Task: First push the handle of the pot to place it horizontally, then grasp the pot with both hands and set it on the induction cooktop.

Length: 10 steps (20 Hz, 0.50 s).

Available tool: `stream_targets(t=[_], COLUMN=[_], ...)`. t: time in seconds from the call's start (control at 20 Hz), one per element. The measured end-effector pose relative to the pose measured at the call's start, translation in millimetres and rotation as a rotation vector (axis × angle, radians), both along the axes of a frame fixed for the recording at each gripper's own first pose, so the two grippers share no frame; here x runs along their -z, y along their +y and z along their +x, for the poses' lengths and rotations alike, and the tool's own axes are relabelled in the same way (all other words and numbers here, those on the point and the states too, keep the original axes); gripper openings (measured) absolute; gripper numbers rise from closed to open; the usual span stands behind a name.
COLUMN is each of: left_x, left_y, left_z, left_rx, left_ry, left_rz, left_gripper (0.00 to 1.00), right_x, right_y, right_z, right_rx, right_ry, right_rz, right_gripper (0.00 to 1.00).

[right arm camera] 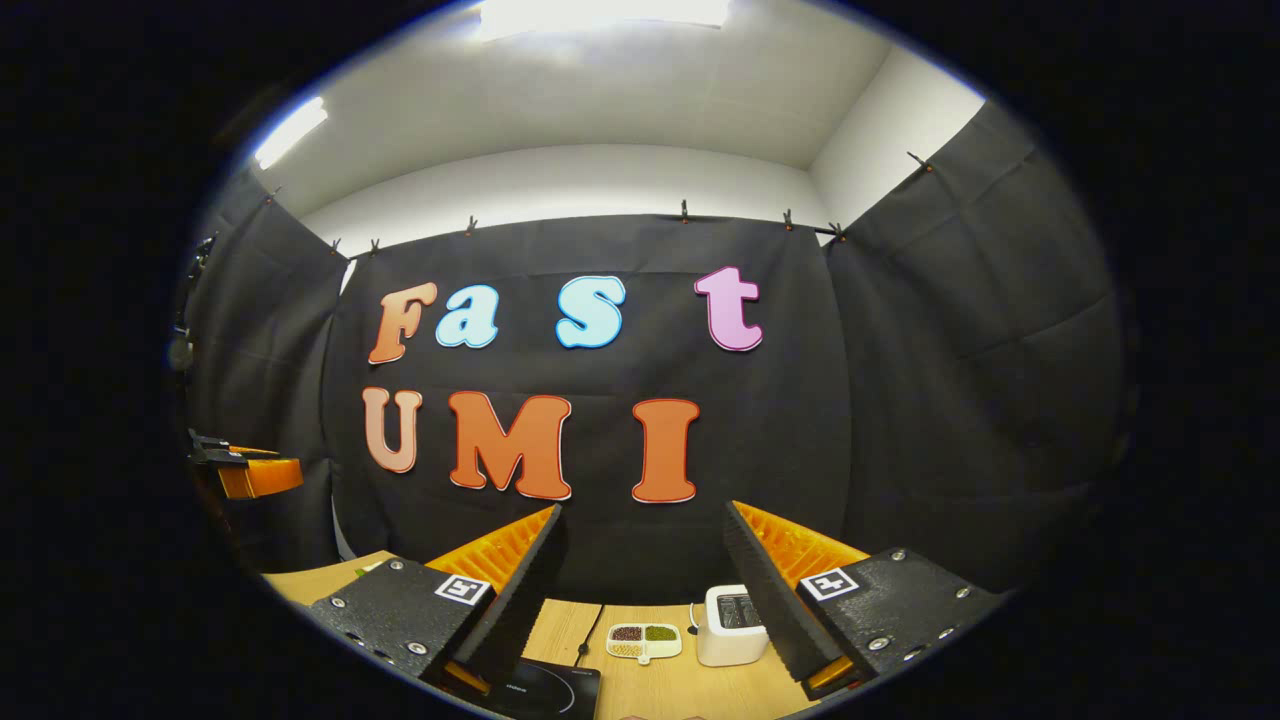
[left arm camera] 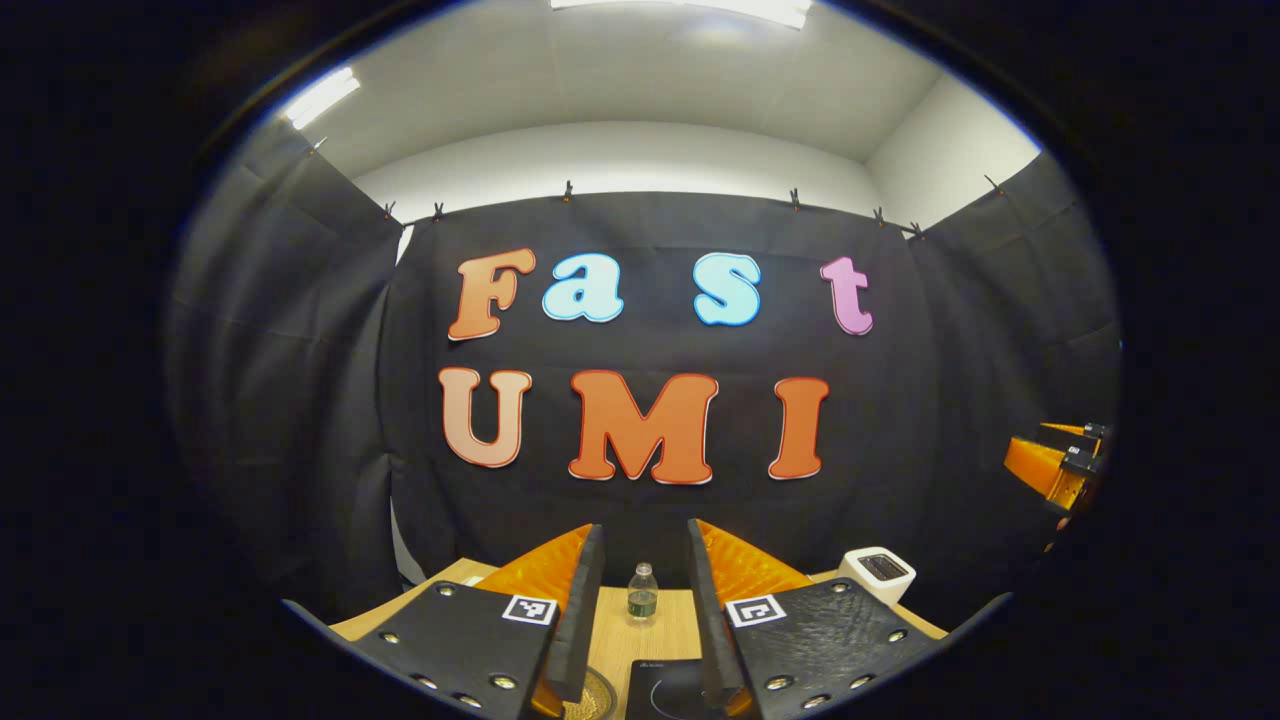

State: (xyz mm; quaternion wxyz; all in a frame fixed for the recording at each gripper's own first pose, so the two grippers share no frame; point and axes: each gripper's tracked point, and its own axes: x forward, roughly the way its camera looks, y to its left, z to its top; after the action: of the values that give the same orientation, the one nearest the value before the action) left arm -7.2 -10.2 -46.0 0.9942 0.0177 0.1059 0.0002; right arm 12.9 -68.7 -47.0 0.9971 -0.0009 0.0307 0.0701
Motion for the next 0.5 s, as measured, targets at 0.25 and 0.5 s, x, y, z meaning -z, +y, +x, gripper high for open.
stream_targets(t=[0.25, 0.5], left_x=[64.2, 122.0], left_y=[-6.0, -12.5], left_z=[-34.2, -38.0], left_rx=[0.015, 0.103], left_ry=[0.198, 0.357], left_rz=[0.002, -0.005], left_gripper=[0.05, 0.02], right_x=[11.1, 10.8], right_y=[-37.7, -73.5], right_z=[6.2, 4.4], right_rx=[-0.001, 0.078], right_ry=[0.048, 0.088], right_rz=[0.005, 0.009], right_gripper=[0.97, 0.97])
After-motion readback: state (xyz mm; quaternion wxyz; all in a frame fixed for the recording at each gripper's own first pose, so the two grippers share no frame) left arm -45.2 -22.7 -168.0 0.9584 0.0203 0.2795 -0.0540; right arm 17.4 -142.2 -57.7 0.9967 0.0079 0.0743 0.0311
